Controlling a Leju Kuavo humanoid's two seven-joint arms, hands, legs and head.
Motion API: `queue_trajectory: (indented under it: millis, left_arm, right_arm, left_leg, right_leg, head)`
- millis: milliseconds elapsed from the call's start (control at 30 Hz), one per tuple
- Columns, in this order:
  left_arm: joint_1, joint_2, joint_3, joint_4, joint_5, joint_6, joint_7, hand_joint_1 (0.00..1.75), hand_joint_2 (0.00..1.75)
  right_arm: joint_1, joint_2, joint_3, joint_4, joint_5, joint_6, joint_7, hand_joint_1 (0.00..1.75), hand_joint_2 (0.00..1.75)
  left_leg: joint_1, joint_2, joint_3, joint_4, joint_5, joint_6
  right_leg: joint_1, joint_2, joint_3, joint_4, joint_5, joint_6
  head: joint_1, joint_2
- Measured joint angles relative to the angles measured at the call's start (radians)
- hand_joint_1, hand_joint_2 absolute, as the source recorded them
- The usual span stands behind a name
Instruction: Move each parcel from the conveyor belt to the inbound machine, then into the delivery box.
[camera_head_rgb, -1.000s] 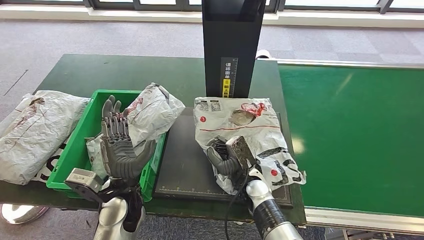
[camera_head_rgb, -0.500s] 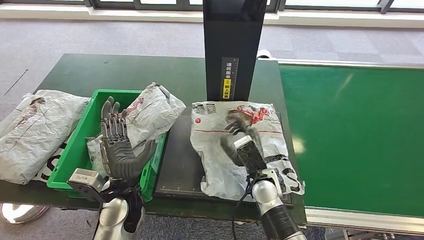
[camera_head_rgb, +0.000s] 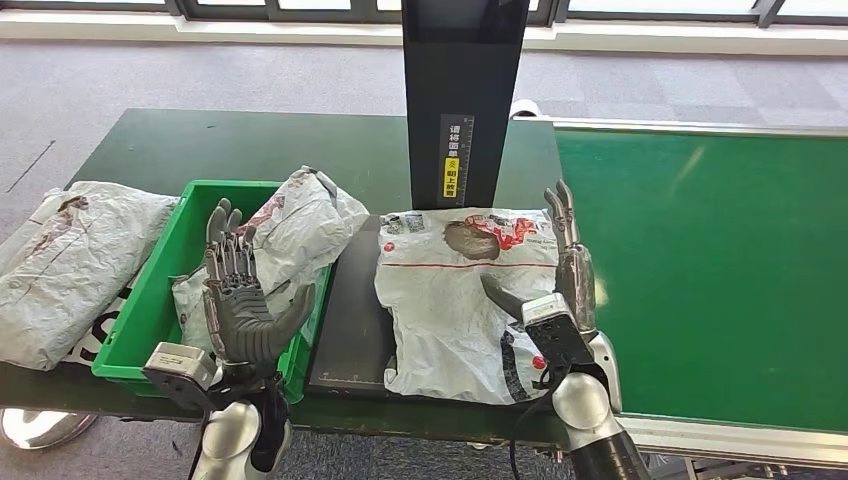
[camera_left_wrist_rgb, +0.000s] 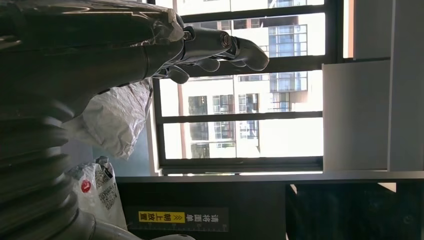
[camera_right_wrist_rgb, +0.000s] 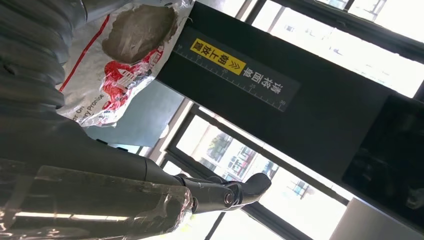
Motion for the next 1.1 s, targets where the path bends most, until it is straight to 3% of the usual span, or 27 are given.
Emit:
queue_trajectory:
  millis: [300,467,533,700,800,933,1100]
  left_arm:
    - [-0.002,0.001,-0.009,0.004,-0.003,0.004,0.0,0.0,1.75]
    - [-0.011,0.007,-0.04,0.032,-0.075,0.039,0.0,0.0,1.75]
    - [-0.015,0.01,-0.062,0.052,-0.098,0.047,0.0,0.0,1.75]
    - [-0.024,0.012,-0.09,0.086,-0.117,0.057,0.0,0.0,1.75]
    - [-0.044,0.013,-0.12,0.14,-0.188,0.079,0.0,0.0,1.75]
    - [-0.124,0.003,-0.19,0.308,-0.376,0.136,0.032,0.0,1.75]
    - [-0.264,-0.025,-0.301,0.584,-0.524,0.28,0.164,0.0,1.75]
  right_arm:
    - [0.034,0.0,-0.014,-0.05,0.029,-0.036,0.001,0.0,1.75]
    - [0.076,0.0,-0.021,-0.173,0.147,-0.408,0.0,0.0,1.75]
    - [0.093,0.0,-0.025,-0.225,0.186,-0.469,0.0,0.0,1.75]
    - [0.121,0.002,-0.032,-0.299,0.228,-0.484,0.002,0.0,1.75]
    - [0.144,0.027,-0.069,-0.367,0.332,-0.485,0.002,0.0,1.75]
    - [0.163,0.094,-0.14,-0.474,0.45,-0.486,0.002,0.0,1.75]
    - [0.161,0.145,-0.194,-0.519,0.44,-0.486,0.003,0.0,1.75]
  left_leg:
    - [0.0,0.0,0.0,0.0,0.0,0.0]
    - [0.0,-0.001,0.0,0.0,0.0,0.0]
    - [0.0,0.001,0.0,0.0,-0.001,0.0]
    - [0.0,0.002,0.0,0.0,-0.001,0.0]
    - [0.0,0.001,0.001,0.0,0.0,0.0]
    - [0.0,0.001,0.001,0.0,0.0,0.0]
    - [-0.001,0.002,0.002,0.0,0.0,0.0]
  right_leg:
    - [0.0,0.0,0.0,0.0,0.0,0.0]
    - [0.0,-0.001,0.0,0.0,0.0,0.0]
    - [0.0,0.001,0.0,0.0,0.0,0.0]
    - [0.0,0.001,0.0,0.0,0.0,0.0]
    - [0.0,0.0,0.0,0.0,0.0,0.0]
    - [0.0,0.001,0.0,0.0,0.0,0.0]
    - [-0.001,0.001,0.001,0.0,0.002,0.001]
  head:
    - [0.0,0.0]
    - [0.0,0.0]
    - [0.0,0.0]
    - [0.0,0.0]
    - [0.0,0.0]
    - [0.0,0.0]
    - [0.0,0.0]
